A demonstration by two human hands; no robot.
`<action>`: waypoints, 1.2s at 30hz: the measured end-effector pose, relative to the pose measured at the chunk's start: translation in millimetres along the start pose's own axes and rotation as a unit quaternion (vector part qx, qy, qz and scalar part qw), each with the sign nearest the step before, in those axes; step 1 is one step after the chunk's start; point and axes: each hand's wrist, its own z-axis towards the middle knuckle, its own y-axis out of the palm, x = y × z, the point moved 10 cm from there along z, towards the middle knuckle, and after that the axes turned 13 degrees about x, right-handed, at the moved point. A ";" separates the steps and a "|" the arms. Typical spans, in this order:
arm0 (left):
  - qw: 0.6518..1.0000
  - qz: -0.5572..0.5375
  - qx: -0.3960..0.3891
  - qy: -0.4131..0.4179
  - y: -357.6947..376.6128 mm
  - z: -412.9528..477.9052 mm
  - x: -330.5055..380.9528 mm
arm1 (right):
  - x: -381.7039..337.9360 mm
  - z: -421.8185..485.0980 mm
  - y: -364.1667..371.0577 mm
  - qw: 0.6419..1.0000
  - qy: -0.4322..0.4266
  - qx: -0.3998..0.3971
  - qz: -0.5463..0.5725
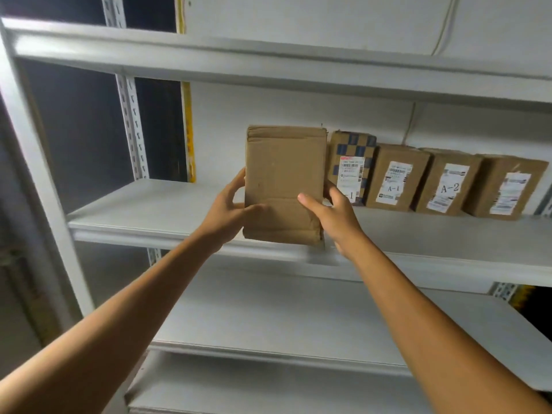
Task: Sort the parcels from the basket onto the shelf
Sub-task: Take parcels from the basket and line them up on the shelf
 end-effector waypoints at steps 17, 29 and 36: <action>0.999 0.035 -0.003 0.010 48.3 46.7 -3.6 | 9.3 49.2 -35.3 1.000 -0.013 0.010 0.012; 0.999 0.018 0.013 -0.034 34.3 78.8 -36.5 | 29.7 72.5 -18.6 1.000 0.004 -0.001 0.029; 0.999 -0.004 0.018 -0.036 -18.0 108.3 -51.8 | 32.4 88.8 35.1 0.998 -0.019 0.052 0.015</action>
